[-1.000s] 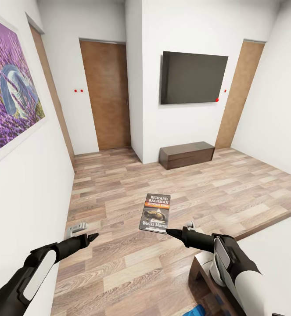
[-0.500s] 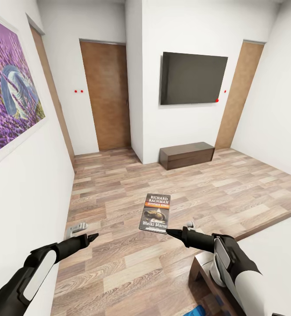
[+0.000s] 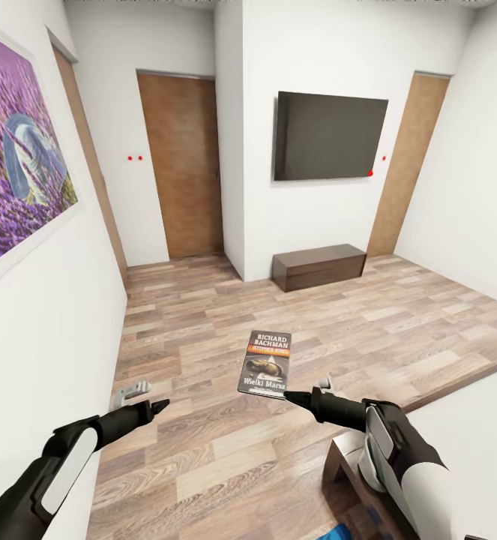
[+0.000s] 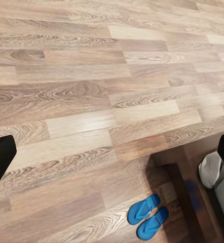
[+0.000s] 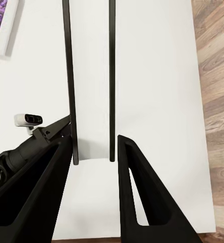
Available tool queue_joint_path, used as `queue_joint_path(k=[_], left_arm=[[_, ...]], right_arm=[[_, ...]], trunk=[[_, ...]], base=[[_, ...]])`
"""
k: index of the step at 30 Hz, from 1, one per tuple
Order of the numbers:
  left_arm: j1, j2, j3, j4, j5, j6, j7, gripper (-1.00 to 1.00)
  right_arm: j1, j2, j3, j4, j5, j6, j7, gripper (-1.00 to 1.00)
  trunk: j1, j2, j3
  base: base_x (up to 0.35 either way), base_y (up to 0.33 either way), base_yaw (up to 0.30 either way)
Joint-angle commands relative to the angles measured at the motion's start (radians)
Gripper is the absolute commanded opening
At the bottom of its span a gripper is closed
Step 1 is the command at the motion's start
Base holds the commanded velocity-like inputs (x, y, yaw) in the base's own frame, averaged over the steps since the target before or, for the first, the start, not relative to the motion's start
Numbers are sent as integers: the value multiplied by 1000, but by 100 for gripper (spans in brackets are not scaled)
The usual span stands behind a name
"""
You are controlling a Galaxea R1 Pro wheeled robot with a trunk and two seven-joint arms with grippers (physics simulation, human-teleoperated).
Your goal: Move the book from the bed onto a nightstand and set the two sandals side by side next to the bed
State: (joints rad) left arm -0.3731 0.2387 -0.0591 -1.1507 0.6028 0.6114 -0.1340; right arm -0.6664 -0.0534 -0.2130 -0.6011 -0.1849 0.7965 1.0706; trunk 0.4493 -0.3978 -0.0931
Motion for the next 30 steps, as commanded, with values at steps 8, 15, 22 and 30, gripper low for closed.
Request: queue_joint_path(k=[8,15,22,30], left_arm=[[-1,-1,-2,3,2,4,2,100],[-1,-1,-2,6,2,4,3,100],[-1,-2,-2,10,2,3,3,100],[-1,-2,-2,11,2,3,3,100]], right_arm=[[-1,0,-1,0,-1,4,2,-100],[-1,0,-2,0,-1,4,2,-100],[-1,0,-2,0,-1,0,2,-100],[-1,0,-2,1,-1,-26,2,-100]], trunk=[[1,-2,6],[1,-2,8],[1,-2,10],[1,-2,13]], base=[[0,0,66],[0,0,33],[0,0,38],[0,0,143]])
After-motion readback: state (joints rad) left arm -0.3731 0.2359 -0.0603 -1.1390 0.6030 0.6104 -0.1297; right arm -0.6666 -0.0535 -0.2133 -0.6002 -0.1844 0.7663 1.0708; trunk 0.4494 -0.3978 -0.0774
